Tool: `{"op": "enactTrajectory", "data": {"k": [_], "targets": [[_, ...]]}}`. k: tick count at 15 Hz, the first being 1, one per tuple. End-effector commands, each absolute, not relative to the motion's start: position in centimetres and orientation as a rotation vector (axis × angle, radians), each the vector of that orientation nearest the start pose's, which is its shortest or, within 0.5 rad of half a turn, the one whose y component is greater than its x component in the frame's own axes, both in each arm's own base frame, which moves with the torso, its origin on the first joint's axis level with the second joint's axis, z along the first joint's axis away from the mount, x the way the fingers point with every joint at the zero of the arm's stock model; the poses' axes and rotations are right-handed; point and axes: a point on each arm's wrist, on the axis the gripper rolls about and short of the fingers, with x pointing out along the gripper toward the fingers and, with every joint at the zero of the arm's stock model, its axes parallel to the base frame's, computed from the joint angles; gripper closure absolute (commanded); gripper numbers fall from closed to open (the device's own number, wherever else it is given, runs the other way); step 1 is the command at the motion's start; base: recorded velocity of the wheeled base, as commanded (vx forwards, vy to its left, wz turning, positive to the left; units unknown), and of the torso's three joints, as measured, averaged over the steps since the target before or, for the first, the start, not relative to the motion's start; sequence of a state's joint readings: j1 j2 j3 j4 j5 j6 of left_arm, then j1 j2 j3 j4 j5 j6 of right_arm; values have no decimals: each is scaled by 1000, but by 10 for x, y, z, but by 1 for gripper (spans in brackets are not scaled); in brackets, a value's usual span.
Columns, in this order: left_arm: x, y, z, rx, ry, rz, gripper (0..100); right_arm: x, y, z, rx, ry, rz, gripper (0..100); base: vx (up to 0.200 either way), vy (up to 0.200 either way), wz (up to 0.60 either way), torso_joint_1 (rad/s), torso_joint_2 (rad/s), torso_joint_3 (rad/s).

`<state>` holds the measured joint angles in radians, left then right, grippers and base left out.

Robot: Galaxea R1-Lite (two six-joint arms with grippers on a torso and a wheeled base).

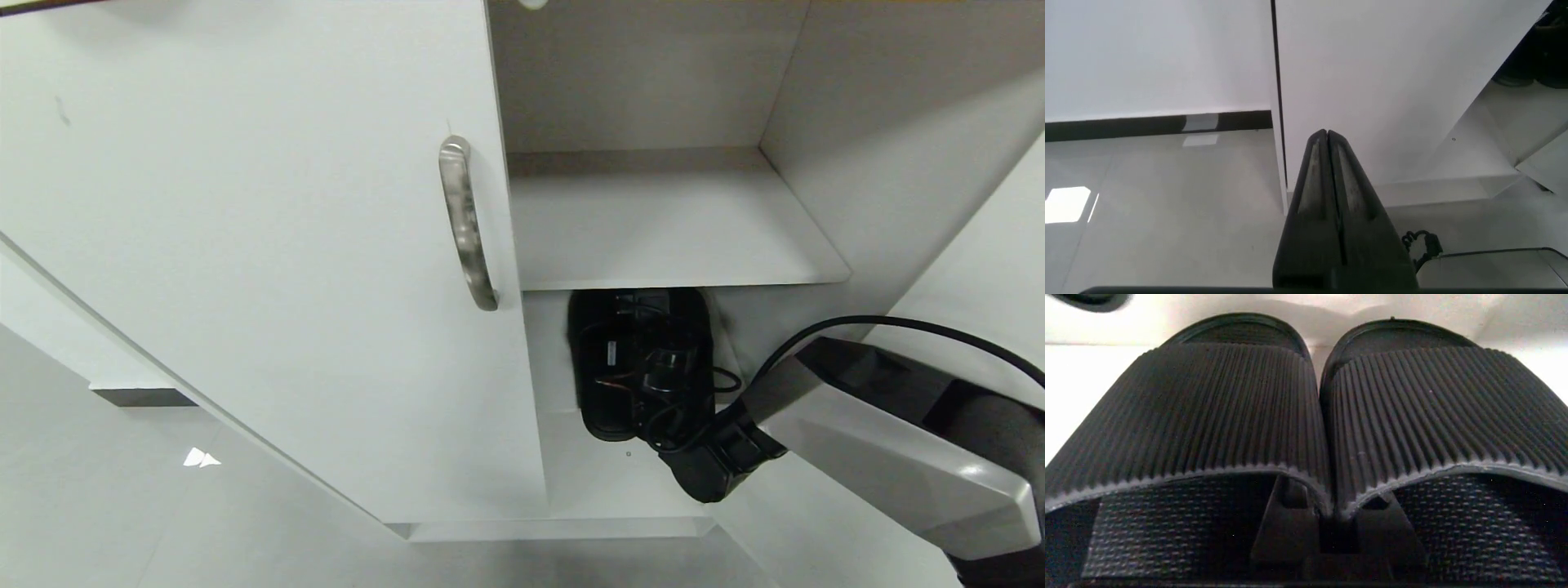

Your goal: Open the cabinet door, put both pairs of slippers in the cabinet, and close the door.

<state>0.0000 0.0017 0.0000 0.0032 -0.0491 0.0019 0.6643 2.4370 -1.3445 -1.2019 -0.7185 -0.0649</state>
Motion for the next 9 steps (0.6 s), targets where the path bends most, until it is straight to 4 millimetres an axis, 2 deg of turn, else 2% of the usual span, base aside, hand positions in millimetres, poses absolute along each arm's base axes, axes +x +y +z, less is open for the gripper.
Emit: {"op": "enactTrajectory", "data": {"k": [1, 3, 4, 7, 8, 9], "targets": [[-23, -1, 75, 1, 6, -49, 100, 386, 283, 82, 7, -84, -59, 100, 0, 0, 0, 0, 0, 0], [-23, -1, 75, 1, 6, -49, 100, 390, 285, 82, -2, -70, -59, 100, 0, 0, 0, 0, 0, 0], [-23, -1, 75, 1, 6, -49, 100, 391, 286, 82, -1, -72, -59, 0, 0, 0, 0, 0, 0, 0], [-23, -1, 75, 1, 6, -51, 100, 391, 282, 82, 4, -72, -65, 0, 0, 0, 0, 0, 0, 0], [-23, -1, 75, 1, 6, -49, 100, 386, 281, 82, 2, -69, -62, 0, 0, 0, 0, 0, 0, 0], [-23, -1, 75, 1, 6, -49, 100, 371, 280, 84, -5, -60, -43, 0, 0, 0, 0, 0, 0, 0]]}}
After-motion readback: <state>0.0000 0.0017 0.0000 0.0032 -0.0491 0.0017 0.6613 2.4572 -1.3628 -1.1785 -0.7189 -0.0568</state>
